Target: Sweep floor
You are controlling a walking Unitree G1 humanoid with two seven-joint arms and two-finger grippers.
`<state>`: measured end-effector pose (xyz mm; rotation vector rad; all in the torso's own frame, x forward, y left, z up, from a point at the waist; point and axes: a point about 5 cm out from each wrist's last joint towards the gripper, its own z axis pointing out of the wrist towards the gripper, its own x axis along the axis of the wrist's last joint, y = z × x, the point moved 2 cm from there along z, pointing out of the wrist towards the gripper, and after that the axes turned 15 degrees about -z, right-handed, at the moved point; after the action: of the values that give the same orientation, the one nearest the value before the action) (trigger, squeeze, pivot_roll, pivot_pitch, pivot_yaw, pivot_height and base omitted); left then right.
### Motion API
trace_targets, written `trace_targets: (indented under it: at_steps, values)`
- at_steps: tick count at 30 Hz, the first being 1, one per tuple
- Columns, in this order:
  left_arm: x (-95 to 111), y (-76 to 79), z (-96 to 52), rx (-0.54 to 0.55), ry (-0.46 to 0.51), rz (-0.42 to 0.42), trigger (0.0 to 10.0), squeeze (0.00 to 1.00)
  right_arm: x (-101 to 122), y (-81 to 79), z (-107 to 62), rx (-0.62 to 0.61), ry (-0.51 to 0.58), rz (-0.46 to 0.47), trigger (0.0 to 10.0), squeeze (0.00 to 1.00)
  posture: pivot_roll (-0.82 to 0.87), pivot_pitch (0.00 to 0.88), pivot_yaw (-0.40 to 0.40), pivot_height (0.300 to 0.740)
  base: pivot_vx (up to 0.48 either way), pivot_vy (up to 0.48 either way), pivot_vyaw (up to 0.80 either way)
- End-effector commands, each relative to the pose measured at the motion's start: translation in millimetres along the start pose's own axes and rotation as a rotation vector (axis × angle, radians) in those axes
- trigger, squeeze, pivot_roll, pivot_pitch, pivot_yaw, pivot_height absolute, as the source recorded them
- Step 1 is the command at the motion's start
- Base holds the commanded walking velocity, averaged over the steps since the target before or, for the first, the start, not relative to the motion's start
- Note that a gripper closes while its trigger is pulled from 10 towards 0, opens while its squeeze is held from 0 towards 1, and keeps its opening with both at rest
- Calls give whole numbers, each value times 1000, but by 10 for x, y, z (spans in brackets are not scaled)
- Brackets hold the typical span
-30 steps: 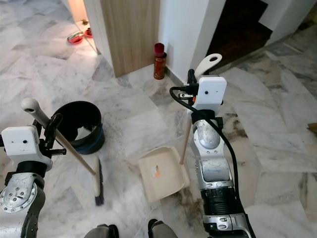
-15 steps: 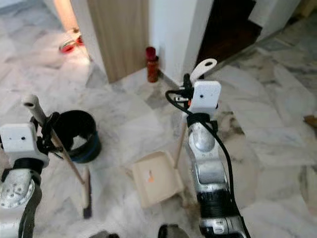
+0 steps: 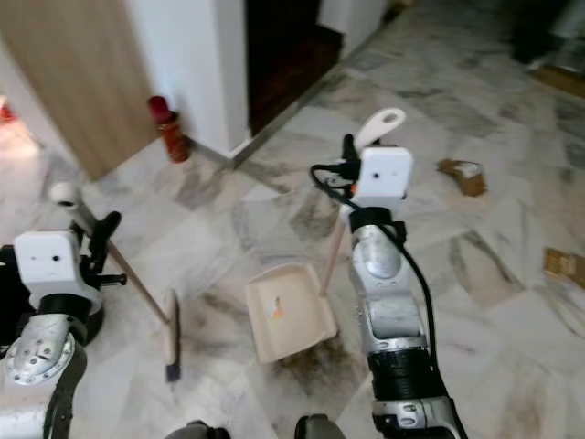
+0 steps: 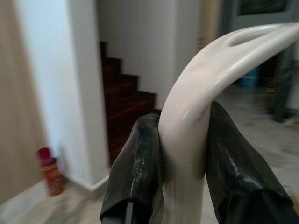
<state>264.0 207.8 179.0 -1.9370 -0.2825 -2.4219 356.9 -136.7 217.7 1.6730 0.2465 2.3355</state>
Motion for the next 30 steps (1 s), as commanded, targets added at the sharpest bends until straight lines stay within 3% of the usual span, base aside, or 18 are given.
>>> trace_targets:
  at_steps: [1,21,30]
  values:
    - [106,12,8,-12,50,-4,10000,0,114,24,47,-8,41,-23,10000,0,-35,173,-35,740,0,0,-800]
    - [127,-35,41,6,51,10,10000,0,131,11,62,-5,44,-17,10000,0,-31,193,-37,740,0,0,-800]
    - [110,-34,32,6,42,13,10000,0,129,8,66,-2,43,-16,10000,0,-29,198,-41,740,284,0,-800]
